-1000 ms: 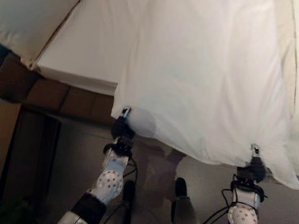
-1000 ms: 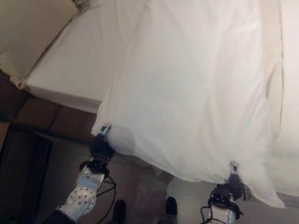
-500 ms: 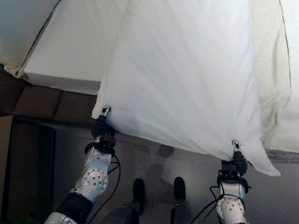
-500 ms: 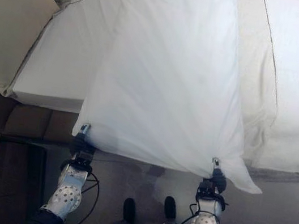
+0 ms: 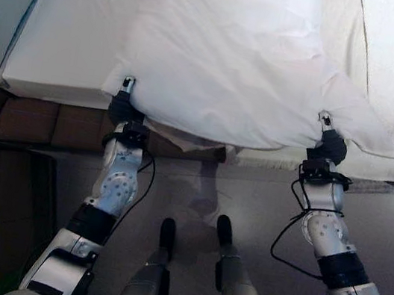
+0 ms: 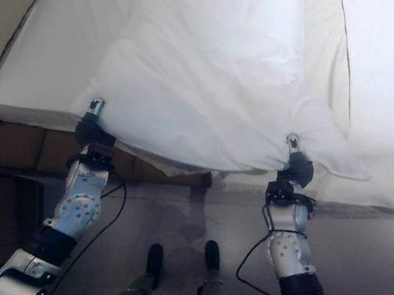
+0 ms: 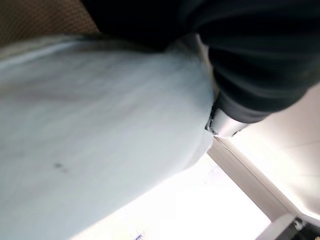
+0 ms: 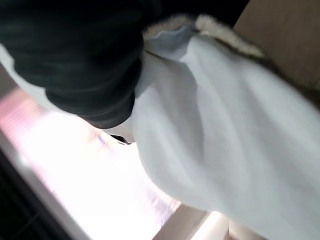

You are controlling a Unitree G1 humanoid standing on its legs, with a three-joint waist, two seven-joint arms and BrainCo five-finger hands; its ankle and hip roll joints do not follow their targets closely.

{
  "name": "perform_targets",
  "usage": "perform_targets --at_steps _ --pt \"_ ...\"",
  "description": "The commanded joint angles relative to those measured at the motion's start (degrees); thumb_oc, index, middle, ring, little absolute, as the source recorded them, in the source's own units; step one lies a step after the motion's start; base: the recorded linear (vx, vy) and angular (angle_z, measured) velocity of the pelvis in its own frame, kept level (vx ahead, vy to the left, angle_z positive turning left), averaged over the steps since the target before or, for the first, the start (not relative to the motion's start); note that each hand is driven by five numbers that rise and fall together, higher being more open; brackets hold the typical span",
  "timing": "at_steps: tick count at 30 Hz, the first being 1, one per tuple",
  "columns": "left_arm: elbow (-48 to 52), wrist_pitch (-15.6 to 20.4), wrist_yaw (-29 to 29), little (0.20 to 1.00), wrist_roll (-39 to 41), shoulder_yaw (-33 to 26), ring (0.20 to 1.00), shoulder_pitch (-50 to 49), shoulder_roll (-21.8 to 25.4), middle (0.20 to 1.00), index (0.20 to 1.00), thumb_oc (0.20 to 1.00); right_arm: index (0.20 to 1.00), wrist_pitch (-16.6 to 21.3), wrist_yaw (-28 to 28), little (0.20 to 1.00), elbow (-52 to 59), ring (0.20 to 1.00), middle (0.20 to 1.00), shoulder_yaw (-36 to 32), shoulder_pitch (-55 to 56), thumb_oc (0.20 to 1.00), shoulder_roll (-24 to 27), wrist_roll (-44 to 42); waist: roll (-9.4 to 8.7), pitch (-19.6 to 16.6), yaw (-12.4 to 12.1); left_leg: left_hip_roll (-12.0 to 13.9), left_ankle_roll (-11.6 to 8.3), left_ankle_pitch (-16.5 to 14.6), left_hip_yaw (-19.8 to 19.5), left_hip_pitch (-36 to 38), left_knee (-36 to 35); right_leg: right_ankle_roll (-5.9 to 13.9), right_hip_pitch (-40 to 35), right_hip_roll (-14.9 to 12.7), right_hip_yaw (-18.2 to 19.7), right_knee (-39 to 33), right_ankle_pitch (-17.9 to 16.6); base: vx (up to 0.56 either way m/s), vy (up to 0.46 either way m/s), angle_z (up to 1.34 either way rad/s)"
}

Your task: Make the bed

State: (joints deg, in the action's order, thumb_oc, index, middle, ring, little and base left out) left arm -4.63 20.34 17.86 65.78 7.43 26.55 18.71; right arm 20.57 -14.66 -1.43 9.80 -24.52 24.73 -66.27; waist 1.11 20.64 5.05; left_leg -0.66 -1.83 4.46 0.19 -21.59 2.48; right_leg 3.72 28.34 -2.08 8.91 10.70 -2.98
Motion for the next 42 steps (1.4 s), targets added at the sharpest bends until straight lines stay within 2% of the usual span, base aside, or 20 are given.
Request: perform_targets --at_steps 1,4,5,7,9,11,13,14,17,18,19,21,27,33,34,35,36,37,38,42 --pt "7.0 1.9 -3.9 0.200 -7.2 -4.5 0.200 -5.2 3.1 0.200 0.200 0.200 0.200 2.3 5.8 0.200 9.8 0.200 0.200 -3.7 5.7 0.200 0.5 4.2 -0.19 -2.9 0.3 -1.1 -1.22 -0.4 1.9 -2.3 2.8 3.62 -2.2 -0.6 1.4 -5.3 -2.8 0.03 0.049 0.02" --pt "7.1 0.0 -5.2 0.200 -8.5 -7.2 0.200 -13.2 2.7 0.200 0.200 0.200 0.200 0.7 10.4 0.200 10.7 0.200 0.200 -6.2 12.6 0.200 -0.7 4.1 -0.25 -2.4 0.2 -1.3 -1.11 -0.6 2.1 -2.6 3.1 3.99 -2.2 -1.2 1.5 -5.7 -3.3 0.02 0.049 -0.01" --pt "5.9 -1.1 -3.7 0.200 -13.7 -8.4 0.200 -15.7 3.1 0.200 0.200 0.200 0.200 -0.1 12.2 0.200 8.8 0.200 0.200 -6.6 15.1 0.200 -1.4 3.3 -0.27 -1.8 0.1 -1.4 -1.03 -0.8 2.1 -2.5 3.4 4.05 -2.5 -1.3 1.4 -5.8 -3.2 0.01 0.037 -0.02" --pt "6.1 -1.1 -3.6 0.200 -14.0 -9.1 0.200 -17.5 2.7 0.200 0.200 0.200 0.200 -0.6 13.0 0.200 7.6 0.200 0.200 -7.6 16.8 0.200 -1.6 4.0 -0.29 -1.8 0.0 -1.4 -0.98 -0.7 2.2 -2.8 3.3 4.15 -2.2 -1.4 1.5 -6.0 -3.5 0.00 0.020 0.00" --pt "1.7 -3.4 -1.3 0.200 -19.7 -10.3 0.200 -23.7 0.2 0.200 0.200 0.200 0.200 -3.1 16.3 0.200 -2.7 0.200 0.200 -8.0 20.8 0.200 -3.4 4.1 -0.43 -1.0 0.0 -1.3 -0.87 -0.6 2.3 -3.0 3.3 4.36 -2.2 -1.7 1.4 -6.7 -3.9 0.00 0.037 -0.02" --pt "-4.1 -4.1 0.3 0.200 -23.1 -10.9 0.200 -25.6 -1.8 0.200 0.200 0.200 0.200 -5.2 18.3 0.200 -11.9 0.200 0.200 -7.9 21.3 0.200 -4.3 5.1 -0.80 -0.5 0.0 -1.3 -0.71 -0.7 2.4 -3.4 3.6 4.40 -2.0 -1.7 1.4 -6.7 -4.2 -0.01 0.010 -0.02" --pt "-10.7 -5.1 1.7 0.200 -31.4 -11.6 0.200 -26.0 -2.4 0.200 0.200 0.200 0.200 -6.1 19.9 0.200 -20.6 0.200 0.200 -7.8 21.6 0.200 -5.1 6.9 -1.07 -0.2 -0.1 -1.2 -0.66 -0.8 2.5 -3.6 3.8 4.41 -1.8 -1.8 1.5 -6.5 -4.1 -0.01 0.009 -0.02" --pt "-17.4 -3.6 3.4 0.200 -33.9 -12.8 0.200 -25.6 -4.3 0.200 0.200 0.200 0.200 -6.2 20.9 0.200 -27.8 0.200 0.200 -7.6 21.5 0.200 -5.9 8.9 -1.29 -0.1 -0.3 -1.2 -0.60 -0.9 2.6 -3.8 3.9 4.45 -1.6 -1.9 1.4 -6.4 -4.1 0.00 0.000 0.00" --pt "-20.0 -3.2 4.5 0.200 -34.6 -13.2 0.200 -25.4 -5.3 0.200 0.200 0.200 0.200 -6.5 21.3 0.200 -31.3 0.200 0.200 -7.1 21.4 0.200 -6.1 9.7 -1.31 0.0 -0.5 -1.2 -0.56 -1.0 2.6 -3.8 3.9 4.46 -1.5 -1.9 1.2 -6.4 -4.1 0.00 0.000 0.00" --pt "-27.4 -3.4 8.1 0.200 -36.8 -14.1 0.200 -24.4 -7.1 0.200 0.200 0.200 0.200 -6.6 21.0 0.200 -37.8 0.200 0.200 -5.6 20.7 0.200 -6.3 13.4 -1.23 0.1 -0.8 -1.3 -0.48 -1.1 2.7 -3.8 3.9 4.55 -1.6 -2.3 1.1 -6.6 -4.3 0.00 0.000 0.00" --pt "-27.4 -3.4 8.1 0.200 -36.9 -14.1 0.200 -24.3 -7.1 0.200 0.200 0.200 0.200 -6.6 21.1 0.200 -37.9 0.200 0.200 -5.6 20.6 0.200 -6.3 13.4 -1.23 0.1 -0.8 -1.3 -0.48 -1.1 2.7 -3.8 4.0 4.55 -1.6 -2.3 1.0 -6.6 -4.3 0.00 0.032 0.01" --pt "-37.3 -2.8 13.1 0.200 -33.5 -16.8 0.200 -21.6 -9.7 0.200 0.200 0.200 0.200 -7.1 19.7 0.200 -45.5 0.200 0.200 -4.0 19.1 0.200 -6.5 18.3 -0.86 0.3 -1.0 -1.5 -0.42 -1.4 2.7 -3.3 3.9 4.58 -2.2 -2.5 0.8 -6.7 -4.2 0.00 0.015 0.01" --pt "-49.0 -4.3 17.4 0.200 -31.0 -19.1 0.200 -18.0 -12.0 0.200 0.200 0.200 0.200 -8.3 18.4 0.200 -52.9 0.200 0.200 -1.0 17.9 0.200 -7.5 24.2 -0.37 -0.5 -0.9 -1.6 -0.23 -1.6 3.2 -3.1 3.8 4.70 -2.2 -3.0 0.9 -6.9 -4.3 0.00 0.006 0.00" --pt "-54.6 -5.3 19.3 0.200 -28.8 -20.5 0.200 -17.1 -13.2 0.200 0.200 0.200 0.200 -9.3 18.2 0.200 -55.7 0.200 0.200 0.4 18.4 0.200 -7.9 26.9 -0.17 -1.0 -0.7 -1.5 -0.32 -1.6 3.1 -2.4 3.6 4.72 -2.8 -3.2 0.8 -6.9 -4.1 0.03 0.004 -0.04" --pt "-55.4 -5.3 19.9 0.200 -28.0 -21.1 0.200 -17.0 -13.4 0.200 0.200 0.200 0.335 -9.9 18.6 0.335 -56.6 0.335 0.335 1.2 18.5 0.335 -7.6 28.3 -0.16 -1.1 -0.8 -1.5 -0.21 -1.7 3.0 -2.2 3.6 4.68 -2.9 -3.2 0.7 -6.8 -4.1 0.03 -0.004 0.00" --pt "-56.5 -5.8 20.4 0.200 -27.7 -21.3 0.200 -17.0 -13.6 0.200 0.200 0.200 0.784 -10.2 18.5 0.784 -56.9 0.784 0.784 1.7 18.5 0.784 -7.6 28.9 -0.11 -1.2 -0.8 -1.4 -0.20 -1.7 2.9 -2.0 3.5 4.66 -3.0 -3.3 0.6 -6.8 -4.0 0.04 -0.003 0.00" --pt "-57.2 -6.1 20.7 0.241 -27.6 -21.3 0.241 -16.9 -13.8 0.241 0.241 0.241 1.000 -10.3 18.4 1.000 -57.1 1.000 1.000 1.7 18.6 1.000 -7.7 28.7 -0.05 -1.3 -0.7 -1.4 -0.21 -1.7 2.9 -1.8 3.3 4.68 -3.2 -3.3 0.7 -6.8 -4.0 0.00 0.000 0.00" --pt "-57.3 -6.1 20.7 0.344 -27.6 -21.3 0.344 -16.9 -13.8 0.344 0.344 0.344 1.000 -10.3 18.5 1.000 -57.1 1.000 1.000 1.7 18.6 1.000 -7.7 28.7 -0.04 -1.3 -0.7 -1.4 -0.21 -1.7 2.9 -1.8 3.3 4.68 -3.2 -3.3 0.6 -6.8 -4.0 0.05 -0.012 0.00" --pt "-58.6 -7.0 21.1 1.000 -28.1 -21.2 1.000 -16.8 -14.3 1.000 1.000 1.000 1.000 -10.6 18.6 1.000 -58.1 1.000 1.000 2.0 18.8 1.000 -7.9 29.3 -0.05 -1.6 -0.7 -1.3 -0.25 -1.8 2.9 -1.3 3.1 4.66 -3.7 -3.4 0.5 -6.9 -3.8 0.05 -0.020 0.00" --pt "-56.9 -8.8 19.6 1.000 -32.4 -17.0 1.000 -18.5 -15.0 1.000 1.000 1.000 1.000 -10.7 17.5 1.000 -59.2 1.000 1.000 2.1 19.2 1.000 -8.2 31.3 0.08 -1.8 -1.0 -1.3 -0.29 -1.8 2.8 -0.8 3.1 4.72 -4.3 -3.5 0.1 -6.9 -3.7 0.03 -0.020 0.00"
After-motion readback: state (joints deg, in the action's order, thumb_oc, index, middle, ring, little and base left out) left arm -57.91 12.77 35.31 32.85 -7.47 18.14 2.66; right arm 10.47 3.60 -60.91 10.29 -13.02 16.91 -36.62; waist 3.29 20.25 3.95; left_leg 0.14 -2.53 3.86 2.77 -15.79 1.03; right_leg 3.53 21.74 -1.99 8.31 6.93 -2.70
